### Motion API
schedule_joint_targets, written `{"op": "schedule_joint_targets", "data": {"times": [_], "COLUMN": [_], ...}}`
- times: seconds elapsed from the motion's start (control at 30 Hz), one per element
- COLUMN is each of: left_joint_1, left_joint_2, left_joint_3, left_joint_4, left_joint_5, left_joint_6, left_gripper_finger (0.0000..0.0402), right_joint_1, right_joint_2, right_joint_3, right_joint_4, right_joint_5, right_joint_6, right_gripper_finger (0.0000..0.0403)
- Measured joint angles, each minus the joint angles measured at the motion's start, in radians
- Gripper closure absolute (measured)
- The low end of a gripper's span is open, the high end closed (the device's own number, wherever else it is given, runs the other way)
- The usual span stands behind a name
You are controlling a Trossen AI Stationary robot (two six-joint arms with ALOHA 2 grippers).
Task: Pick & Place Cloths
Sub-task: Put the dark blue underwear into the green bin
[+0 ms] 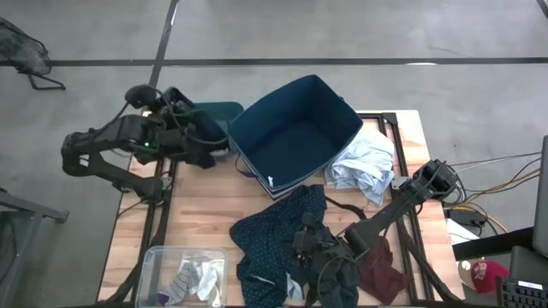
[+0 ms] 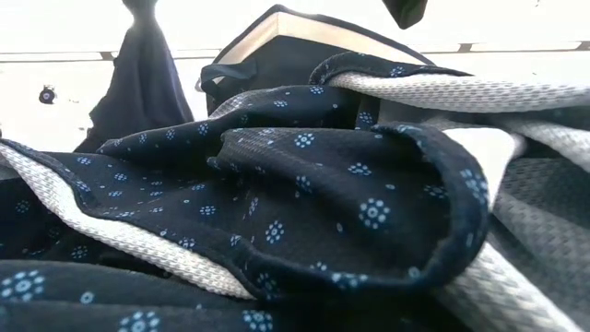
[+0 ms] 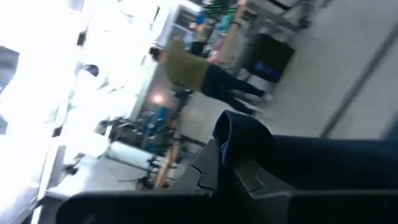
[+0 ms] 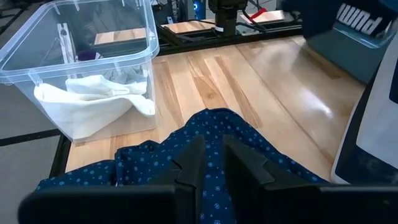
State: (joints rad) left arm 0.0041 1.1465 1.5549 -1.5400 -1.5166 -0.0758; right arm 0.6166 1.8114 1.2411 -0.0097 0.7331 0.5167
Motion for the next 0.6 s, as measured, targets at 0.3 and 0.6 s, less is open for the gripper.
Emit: {"op": "schedule_joint_targets", "data": {"times": [0.3,0.6], "left_joint_1": [0.007,0.035], "left_joint_2": [0.000,0.047], "left_joint_3": [0.062,0.062], "left_joint_4": [0.245,0.466], "left_joint_5": [-0.055,0.126], "left_joint_6": [0.205,0.271], "left_gripper_finger": [0.0396,0.0394], "right_joint_1": [-0.003,-0.001], "right_joint_2": [0.000,0.000], "right_joint_3": [-0.001,-0.005], "right_joint_4": [0.000,0.004], "right_joint_5": [0.001,0.001], "right_joint_6": [0.000,0.000], "right_gripper_finger": [0.0324,0.0308]}}
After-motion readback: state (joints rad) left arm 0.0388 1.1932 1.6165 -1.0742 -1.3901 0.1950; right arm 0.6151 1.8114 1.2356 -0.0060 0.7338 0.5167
